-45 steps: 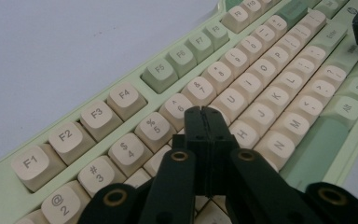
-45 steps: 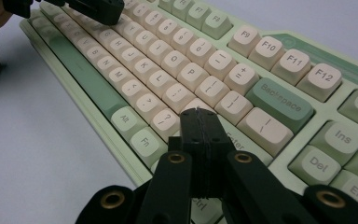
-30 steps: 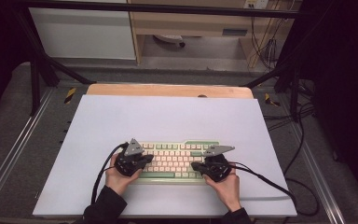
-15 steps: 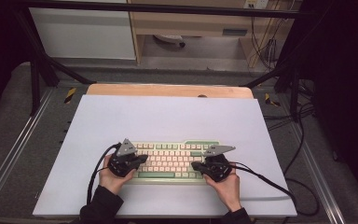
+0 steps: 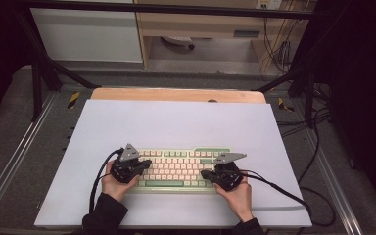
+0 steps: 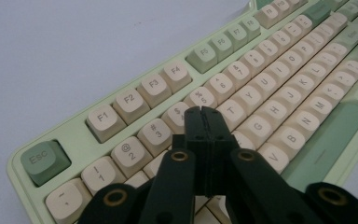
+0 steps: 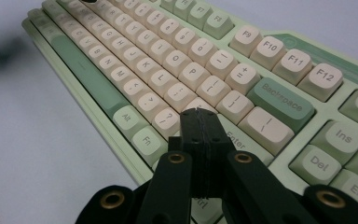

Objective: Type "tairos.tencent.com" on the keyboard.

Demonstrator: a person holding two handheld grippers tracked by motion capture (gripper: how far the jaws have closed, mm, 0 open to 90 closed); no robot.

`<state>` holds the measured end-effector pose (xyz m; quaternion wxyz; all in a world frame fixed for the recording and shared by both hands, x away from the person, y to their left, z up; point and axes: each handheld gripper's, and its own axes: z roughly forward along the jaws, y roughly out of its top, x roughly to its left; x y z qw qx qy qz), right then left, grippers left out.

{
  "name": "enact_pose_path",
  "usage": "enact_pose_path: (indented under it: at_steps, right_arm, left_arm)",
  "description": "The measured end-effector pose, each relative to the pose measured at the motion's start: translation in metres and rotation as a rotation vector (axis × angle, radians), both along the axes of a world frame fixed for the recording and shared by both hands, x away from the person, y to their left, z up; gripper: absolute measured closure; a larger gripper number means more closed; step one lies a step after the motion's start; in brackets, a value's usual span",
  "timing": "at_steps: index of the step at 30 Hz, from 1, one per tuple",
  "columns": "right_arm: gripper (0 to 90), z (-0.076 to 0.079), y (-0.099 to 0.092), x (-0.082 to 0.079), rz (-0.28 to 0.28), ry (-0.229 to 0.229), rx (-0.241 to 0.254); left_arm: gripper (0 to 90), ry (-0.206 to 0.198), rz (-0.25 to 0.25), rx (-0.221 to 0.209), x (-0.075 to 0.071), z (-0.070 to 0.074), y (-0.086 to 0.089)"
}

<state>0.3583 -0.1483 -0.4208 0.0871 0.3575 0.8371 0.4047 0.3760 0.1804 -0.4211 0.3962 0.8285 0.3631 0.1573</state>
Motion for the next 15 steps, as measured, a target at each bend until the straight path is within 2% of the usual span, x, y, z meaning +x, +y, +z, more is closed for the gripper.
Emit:
enact_pose_path:
  at_steps: [15]
  right_arm:
    - [90.0, 0.0004, -0.0001, -0.0002, 0.000, 0.001, 0.001]
  left_arm:
    - [90.0, 0.006, 0.005, 0.015, 0.0027, -0.0061, -0.0006]
